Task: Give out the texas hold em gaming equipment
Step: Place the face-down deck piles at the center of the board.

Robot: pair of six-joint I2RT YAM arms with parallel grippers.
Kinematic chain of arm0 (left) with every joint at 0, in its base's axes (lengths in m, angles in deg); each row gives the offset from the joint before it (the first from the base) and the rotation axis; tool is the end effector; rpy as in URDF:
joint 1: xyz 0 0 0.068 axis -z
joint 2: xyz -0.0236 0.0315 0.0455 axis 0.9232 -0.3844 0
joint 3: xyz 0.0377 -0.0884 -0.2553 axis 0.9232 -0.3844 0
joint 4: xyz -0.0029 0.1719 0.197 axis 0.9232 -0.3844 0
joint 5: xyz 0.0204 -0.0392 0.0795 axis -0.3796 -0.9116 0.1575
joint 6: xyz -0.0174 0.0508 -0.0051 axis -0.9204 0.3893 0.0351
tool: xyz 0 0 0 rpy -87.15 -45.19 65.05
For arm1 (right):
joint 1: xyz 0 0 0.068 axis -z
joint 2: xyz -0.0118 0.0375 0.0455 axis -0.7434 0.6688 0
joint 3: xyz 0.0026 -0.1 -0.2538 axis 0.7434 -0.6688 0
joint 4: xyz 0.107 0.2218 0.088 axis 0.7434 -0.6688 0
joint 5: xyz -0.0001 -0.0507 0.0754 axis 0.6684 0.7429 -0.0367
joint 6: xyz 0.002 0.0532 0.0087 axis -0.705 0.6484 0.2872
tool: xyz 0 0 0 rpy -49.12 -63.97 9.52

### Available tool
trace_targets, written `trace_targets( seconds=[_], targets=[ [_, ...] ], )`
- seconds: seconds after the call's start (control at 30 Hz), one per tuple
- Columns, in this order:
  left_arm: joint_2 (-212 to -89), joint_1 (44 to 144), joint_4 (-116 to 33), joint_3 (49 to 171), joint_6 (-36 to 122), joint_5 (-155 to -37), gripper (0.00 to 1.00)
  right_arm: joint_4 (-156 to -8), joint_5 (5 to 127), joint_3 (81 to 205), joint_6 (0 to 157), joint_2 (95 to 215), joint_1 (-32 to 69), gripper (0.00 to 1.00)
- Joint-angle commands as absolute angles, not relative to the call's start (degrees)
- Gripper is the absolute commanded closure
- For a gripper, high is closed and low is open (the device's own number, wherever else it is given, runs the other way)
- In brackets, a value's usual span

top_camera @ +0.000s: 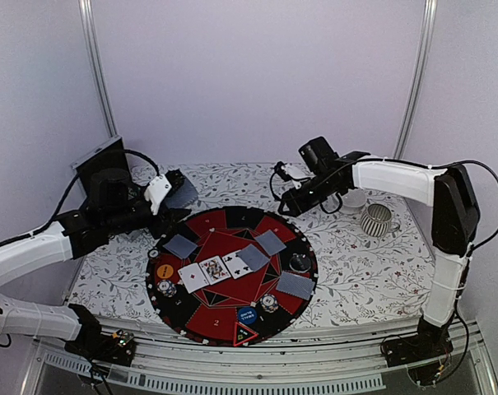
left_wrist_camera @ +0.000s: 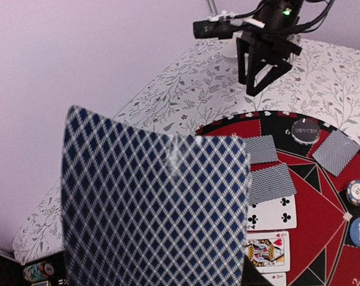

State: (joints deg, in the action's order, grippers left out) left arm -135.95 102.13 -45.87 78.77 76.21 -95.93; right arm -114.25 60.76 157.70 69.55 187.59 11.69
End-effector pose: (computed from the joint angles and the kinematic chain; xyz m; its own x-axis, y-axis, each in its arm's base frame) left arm 0.1968 -0.1426 0.2769 -0.0369 0.4754 -0.8790 0.7368 0.6072 0.2974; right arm 0.3456 0.2638 0.2236 -0.6411 -0.5218 -0.5627 -0.7027 0.6938 0.1572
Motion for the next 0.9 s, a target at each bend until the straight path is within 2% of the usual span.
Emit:
trace_targets(
  seconds=[0.0, 0.27, 0.43, 0.6, 0.67, 0.87],
  targets=[
    [-132.7, 102.9, -47.2, 79.7, 64.7, -87.8, 0.65, -112.5, 61.3, 155.3, 69.2, 179.8, 11.5, 0.53],
    [-125.2, 103.3, -61.3, 76.5, 34.9, -68.2, 0.68, -109.4, 60.3, 148.2, 69.9, 170.6, 11.5, 0.49],
    [-125.8, 103.5, -71.8, 73.8, 22.6, -60.0, 0.68, -107.5, 60.4, 143.9, 69.7, 167.3, 11.5, 0.48],
    [-127.7, 102.9, -74.7, 69.2, 14.7, -57.2, 0.64, -105.5, 59.8, 140.3, 68.9, 163.9, 11.5, 0.47],
    [-127.7, 101.5, -74.4, 66.8, 10.6, -57.0, 0.66, -104.9, 58.9, 139.3, 68.5, 162.7, 11.5, 0.47],
    [-129.4, 96.3, -67.6, 58.8, 6.8, -64.5, 0.65, -104.0, 57.2, 137.5, 69.0, 160.1, 11.5, 0.46]
  ],
)
